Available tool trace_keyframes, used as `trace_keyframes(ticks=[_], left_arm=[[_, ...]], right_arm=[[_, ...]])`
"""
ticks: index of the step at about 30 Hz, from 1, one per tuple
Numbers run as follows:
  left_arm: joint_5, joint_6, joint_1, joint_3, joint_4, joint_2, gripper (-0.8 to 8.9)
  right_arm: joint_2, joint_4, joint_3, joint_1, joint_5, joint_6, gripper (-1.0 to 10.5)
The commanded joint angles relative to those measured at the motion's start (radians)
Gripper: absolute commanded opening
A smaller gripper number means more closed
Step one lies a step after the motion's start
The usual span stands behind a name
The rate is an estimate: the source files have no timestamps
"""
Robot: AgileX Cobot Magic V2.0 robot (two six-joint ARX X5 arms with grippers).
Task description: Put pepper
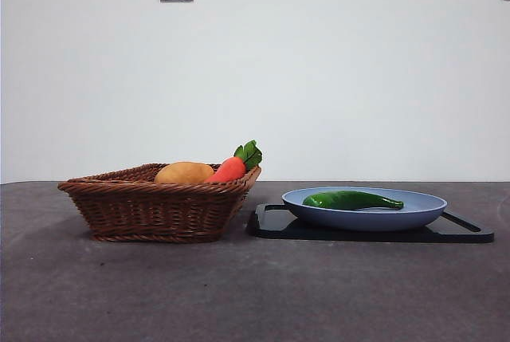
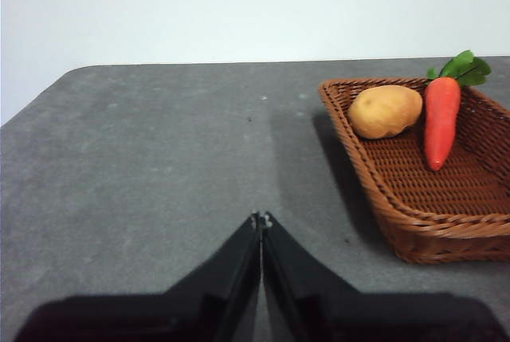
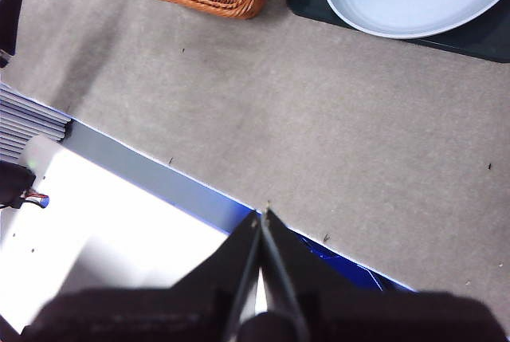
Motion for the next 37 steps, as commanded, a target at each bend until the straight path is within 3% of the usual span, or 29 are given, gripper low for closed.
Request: trace_keyframes(ticks=[1,31,34,37], left_arm=[[-0.004,-0.007,0.003,-0.021,0.011,-0.013,0.08],[0.001,-0.006,0.003,-0.029,-0.006,-0.013,0.08],[0.002,-0.006,0.003,-0.029,-0.005,-0.013,0.08],[0.001,-0.006,0.003,-0.029,-0.006,-0.013,0.08]], right_arm=[[0.004,0.006,0.018,0.004,0.002,-0.008,0.1],[0.004,0.006,0.018,0.004,0.002,-0.009,0.1],[0.003,0.052,0.018,-0.004,0.008,-0.093,0.1],[-0.041,0.182,0.006,-0.052,0.050,-0.118,0.1]])
